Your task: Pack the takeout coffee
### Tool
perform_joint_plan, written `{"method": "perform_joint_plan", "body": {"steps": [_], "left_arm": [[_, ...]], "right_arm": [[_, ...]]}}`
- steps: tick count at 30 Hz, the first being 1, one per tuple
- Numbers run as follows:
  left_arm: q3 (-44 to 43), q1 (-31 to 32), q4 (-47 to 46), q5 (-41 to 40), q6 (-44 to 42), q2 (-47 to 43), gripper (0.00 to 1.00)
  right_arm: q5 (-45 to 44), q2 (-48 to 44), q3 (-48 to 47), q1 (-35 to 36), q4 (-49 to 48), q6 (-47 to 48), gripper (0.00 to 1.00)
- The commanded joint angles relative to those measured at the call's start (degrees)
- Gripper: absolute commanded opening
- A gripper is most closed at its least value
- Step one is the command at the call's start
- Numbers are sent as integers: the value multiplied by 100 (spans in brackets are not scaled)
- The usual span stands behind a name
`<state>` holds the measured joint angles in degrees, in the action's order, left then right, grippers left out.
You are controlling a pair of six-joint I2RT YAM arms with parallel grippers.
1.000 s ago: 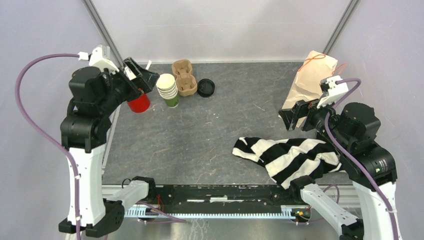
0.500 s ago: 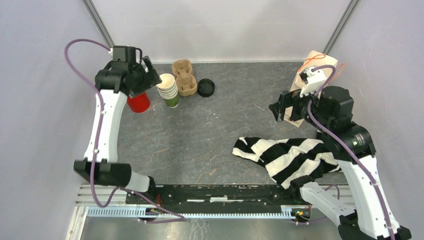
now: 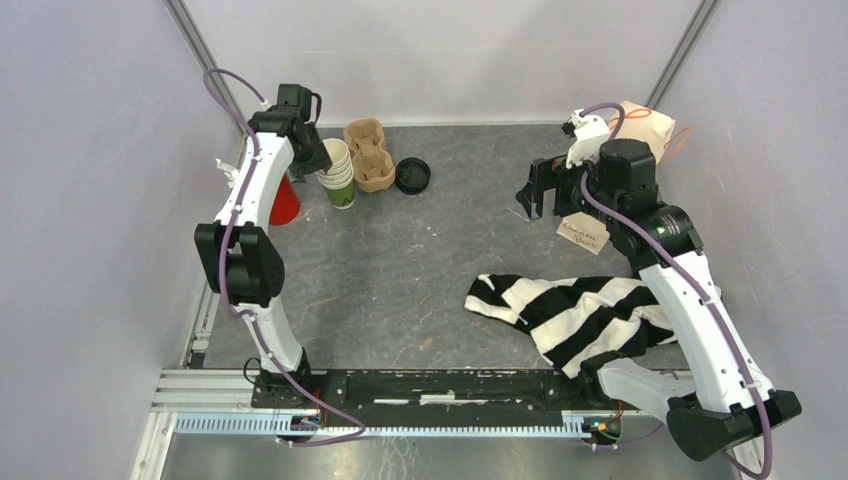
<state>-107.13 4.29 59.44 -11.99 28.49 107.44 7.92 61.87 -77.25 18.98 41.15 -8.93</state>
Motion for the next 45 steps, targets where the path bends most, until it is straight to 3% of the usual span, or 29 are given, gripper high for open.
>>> {"method": "perform_joint_plan", "body": {"steps": [1, 11, 23, 29, 37, 45], "left_arm": [[-262, -23, -403, -86, -168, -15, 55], [-171, -25, -408, -127, -104, -424, 52], [-667, -33, -476, -252, -37, -73, 61], [-857, -33, -355, -514, -108, 210, 54], [-711, -34, -328, -753, -148, 283, 54], [-665, -33, -390, -682, -157, 414, 43]], "right_arm": [[-33, 92, -137, -19, -328, 134, 98], [-125, 268, -241, -19, -309, 212, 98], [-143, 468, -338, -21, -360, 182, 98], [-177, 517, -343, -21, -373, 171, 98], [-173, 594, -343, -18, -427, 137, 98], [-117, 686, -371, -20, -442, 137, 98]]}}
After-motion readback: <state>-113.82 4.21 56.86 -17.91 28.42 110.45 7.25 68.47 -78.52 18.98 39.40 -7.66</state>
